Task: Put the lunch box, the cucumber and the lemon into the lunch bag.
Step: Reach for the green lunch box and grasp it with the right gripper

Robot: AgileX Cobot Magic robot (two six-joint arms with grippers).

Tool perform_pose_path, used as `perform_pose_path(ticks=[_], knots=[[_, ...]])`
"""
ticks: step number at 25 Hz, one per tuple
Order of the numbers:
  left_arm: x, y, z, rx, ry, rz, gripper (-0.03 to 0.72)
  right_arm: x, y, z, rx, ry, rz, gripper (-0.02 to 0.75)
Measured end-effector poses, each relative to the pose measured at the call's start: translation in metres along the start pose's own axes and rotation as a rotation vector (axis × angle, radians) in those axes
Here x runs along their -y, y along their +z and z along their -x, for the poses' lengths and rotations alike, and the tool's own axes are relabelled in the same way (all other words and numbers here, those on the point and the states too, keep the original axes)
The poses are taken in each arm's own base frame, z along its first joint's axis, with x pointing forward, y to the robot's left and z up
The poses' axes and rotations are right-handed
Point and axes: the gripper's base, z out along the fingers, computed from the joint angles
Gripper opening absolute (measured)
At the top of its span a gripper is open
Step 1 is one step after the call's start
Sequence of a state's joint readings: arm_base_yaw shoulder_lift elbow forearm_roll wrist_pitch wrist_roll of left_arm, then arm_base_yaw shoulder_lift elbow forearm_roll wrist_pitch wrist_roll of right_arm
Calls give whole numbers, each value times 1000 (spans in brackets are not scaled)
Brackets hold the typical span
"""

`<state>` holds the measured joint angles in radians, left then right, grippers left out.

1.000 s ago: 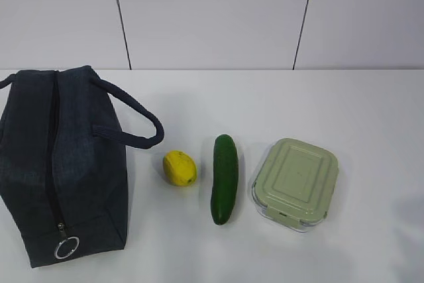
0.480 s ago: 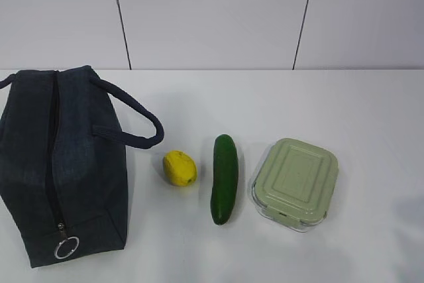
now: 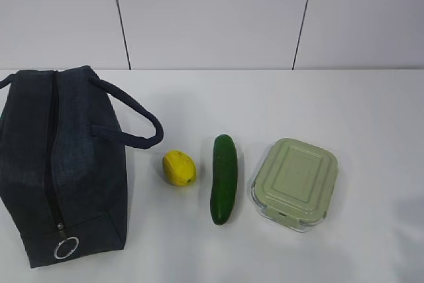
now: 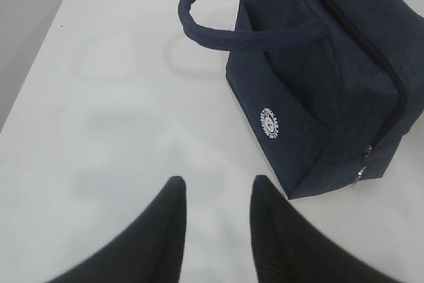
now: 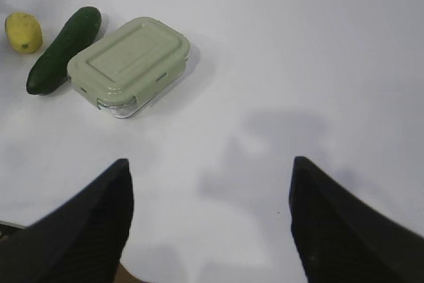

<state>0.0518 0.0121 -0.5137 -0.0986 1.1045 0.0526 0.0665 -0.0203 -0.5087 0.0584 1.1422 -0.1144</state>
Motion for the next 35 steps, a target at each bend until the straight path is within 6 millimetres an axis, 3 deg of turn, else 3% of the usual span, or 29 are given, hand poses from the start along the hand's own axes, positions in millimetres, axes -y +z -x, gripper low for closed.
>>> perform_pose_path(ticks=[23,35], knots=[[2,0,0,1,-10,-21,234,-7,0,1,9,51,78,533],[2,0,0,1,-11,-21,236,-15,19,18,-134,202,196,533]])
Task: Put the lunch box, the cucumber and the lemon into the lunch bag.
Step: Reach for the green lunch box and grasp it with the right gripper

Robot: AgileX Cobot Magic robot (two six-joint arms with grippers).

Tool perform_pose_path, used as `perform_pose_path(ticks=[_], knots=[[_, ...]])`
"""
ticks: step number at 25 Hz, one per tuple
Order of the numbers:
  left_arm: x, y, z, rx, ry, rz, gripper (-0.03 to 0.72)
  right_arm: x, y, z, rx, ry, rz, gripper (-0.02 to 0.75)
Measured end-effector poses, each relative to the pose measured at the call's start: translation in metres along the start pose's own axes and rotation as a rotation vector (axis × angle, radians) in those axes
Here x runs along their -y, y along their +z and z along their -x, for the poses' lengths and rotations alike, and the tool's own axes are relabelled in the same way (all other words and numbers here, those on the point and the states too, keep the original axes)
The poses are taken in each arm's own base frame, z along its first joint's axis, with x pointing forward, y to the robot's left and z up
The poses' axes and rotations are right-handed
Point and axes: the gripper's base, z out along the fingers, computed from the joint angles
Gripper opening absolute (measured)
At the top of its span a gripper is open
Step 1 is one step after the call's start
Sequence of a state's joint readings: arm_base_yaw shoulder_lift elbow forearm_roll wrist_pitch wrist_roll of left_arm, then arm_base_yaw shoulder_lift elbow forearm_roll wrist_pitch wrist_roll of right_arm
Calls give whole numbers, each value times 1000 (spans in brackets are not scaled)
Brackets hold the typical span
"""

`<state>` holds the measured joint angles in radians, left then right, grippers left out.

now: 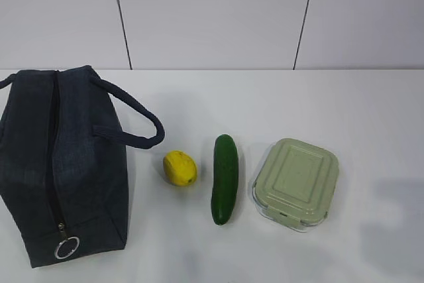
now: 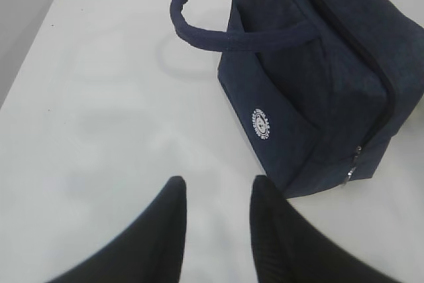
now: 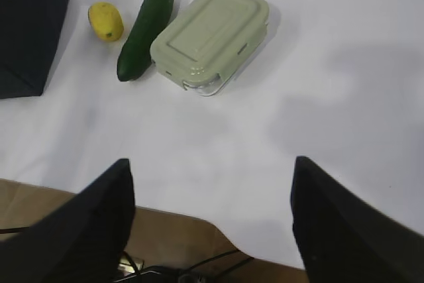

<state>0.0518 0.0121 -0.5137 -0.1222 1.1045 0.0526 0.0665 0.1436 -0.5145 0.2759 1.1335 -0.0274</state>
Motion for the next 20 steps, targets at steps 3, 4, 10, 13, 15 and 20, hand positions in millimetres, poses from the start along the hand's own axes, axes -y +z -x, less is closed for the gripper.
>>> perform_pose_path(ticks=[3,4,10,13,15,20], knots=[[0,0,0,0,0,0,237,-3,4,9,-37,41,25,533],[0,0,0,0,0,0,238,-4,4,13,-44,55,37,533],[0,0,0,0,0,0,238,-5,20,31,-146,217,57,533],[0,0,0,0,0,0,238,-4,31,37,-185,284,61,533],[0,0,0,0,0,0,238,-4,38,41,-212,312,66,533],[0,0,0,0,0,0,238,-5,57,51,-271,403,106,533]])
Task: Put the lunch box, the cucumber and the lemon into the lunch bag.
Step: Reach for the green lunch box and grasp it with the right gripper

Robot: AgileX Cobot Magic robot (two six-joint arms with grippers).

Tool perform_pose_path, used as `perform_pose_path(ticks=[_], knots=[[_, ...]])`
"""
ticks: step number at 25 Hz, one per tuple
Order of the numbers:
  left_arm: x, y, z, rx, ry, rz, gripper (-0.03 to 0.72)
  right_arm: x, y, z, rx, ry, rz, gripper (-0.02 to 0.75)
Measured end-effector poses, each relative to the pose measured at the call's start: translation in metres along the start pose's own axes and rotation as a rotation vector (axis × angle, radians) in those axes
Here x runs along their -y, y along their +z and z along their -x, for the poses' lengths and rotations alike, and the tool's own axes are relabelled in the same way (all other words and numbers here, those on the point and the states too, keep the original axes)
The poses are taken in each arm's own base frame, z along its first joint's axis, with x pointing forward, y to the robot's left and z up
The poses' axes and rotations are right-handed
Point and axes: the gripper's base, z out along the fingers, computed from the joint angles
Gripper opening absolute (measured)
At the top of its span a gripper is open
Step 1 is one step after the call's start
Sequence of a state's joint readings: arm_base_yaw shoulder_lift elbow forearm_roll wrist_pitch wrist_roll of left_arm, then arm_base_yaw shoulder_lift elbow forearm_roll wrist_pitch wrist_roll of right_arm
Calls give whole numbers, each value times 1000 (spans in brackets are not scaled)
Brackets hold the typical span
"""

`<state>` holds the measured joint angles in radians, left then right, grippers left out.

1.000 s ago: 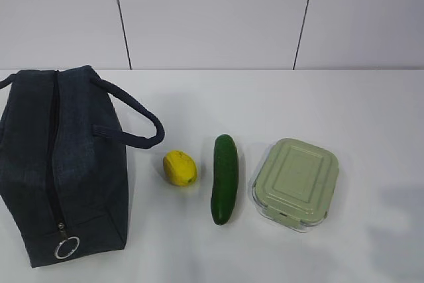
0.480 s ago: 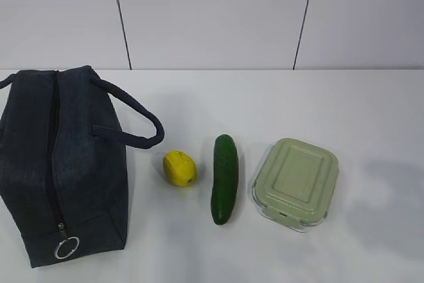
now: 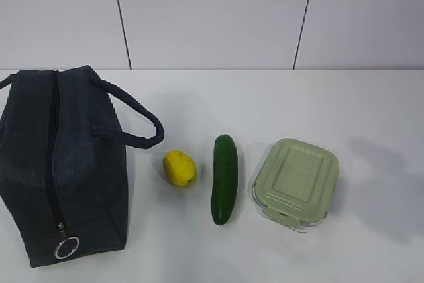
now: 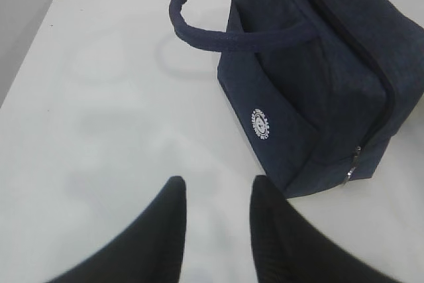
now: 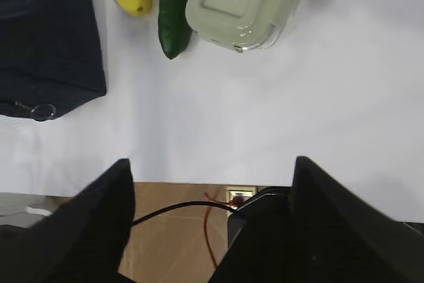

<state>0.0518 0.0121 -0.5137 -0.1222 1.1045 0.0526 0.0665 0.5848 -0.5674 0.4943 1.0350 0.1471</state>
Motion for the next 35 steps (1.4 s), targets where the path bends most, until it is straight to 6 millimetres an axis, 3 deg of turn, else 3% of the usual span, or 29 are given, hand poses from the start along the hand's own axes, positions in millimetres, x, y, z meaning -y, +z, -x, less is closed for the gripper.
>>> perform_pose_path(ticks=[6,17,22,26,35], knots=[[0,0,0,0,0,0,238,-2,19,15,-54,96,30,533],[0,0,0,0,0,0,238,7,57,41,-80,68,-13,533],[0,0,0,0,0,0,238,4,75,53,-74,56,71,533],[0,0,0,0,0,0,238,2,88,59,-87,32,140,533],[0,0,0,0,0,0,238,11,111,66,-110,40,119,533]])
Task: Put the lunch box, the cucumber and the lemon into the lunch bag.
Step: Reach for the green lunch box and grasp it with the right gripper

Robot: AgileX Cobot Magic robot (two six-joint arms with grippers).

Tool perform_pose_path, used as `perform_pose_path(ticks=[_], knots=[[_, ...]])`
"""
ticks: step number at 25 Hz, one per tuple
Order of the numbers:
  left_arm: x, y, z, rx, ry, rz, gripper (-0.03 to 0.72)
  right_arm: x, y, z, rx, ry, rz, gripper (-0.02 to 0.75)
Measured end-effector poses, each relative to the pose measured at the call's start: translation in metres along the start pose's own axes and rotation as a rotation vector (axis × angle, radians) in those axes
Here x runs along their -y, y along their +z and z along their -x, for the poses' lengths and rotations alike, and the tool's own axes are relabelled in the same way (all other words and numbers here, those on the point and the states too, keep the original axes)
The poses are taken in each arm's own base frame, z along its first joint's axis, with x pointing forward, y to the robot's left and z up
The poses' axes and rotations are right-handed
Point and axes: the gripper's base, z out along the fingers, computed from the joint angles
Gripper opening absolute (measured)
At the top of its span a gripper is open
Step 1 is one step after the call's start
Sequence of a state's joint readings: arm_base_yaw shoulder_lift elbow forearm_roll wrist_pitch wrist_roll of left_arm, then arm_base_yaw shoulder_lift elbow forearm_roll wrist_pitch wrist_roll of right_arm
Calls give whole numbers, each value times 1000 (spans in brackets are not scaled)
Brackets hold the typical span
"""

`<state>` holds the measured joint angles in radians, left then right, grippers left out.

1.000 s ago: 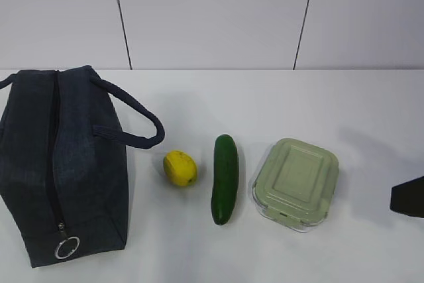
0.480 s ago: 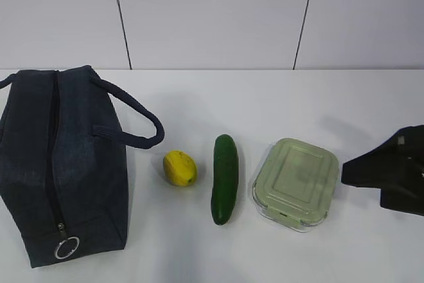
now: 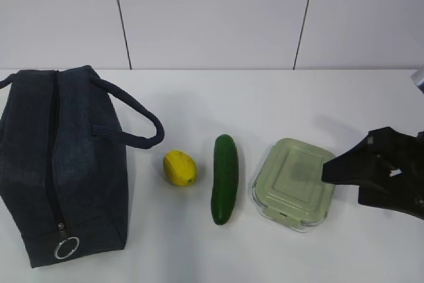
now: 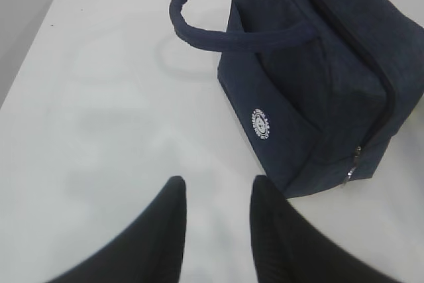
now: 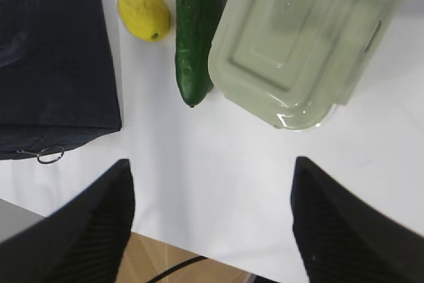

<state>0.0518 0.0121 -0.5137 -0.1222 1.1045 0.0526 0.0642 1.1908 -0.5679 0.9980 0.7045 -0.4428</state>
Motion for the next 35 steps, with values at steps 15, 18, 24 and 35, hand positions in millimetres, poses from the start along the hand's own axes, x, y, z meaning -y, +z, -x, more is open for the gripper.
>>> perform_pose_path(ticks=[15,18,24,35], knots=[[0,0,0,0,0,0,239,41,-1,29,41,140,128,439],[0,0,0,0,0,0,239,51,-2,30,11,135,168,438],[0,0,0,0,0,0,239,62,15,30,-57,37,267,438],[0,0,0,0,0,0,239,107,27,36,-39,144,267,438]])
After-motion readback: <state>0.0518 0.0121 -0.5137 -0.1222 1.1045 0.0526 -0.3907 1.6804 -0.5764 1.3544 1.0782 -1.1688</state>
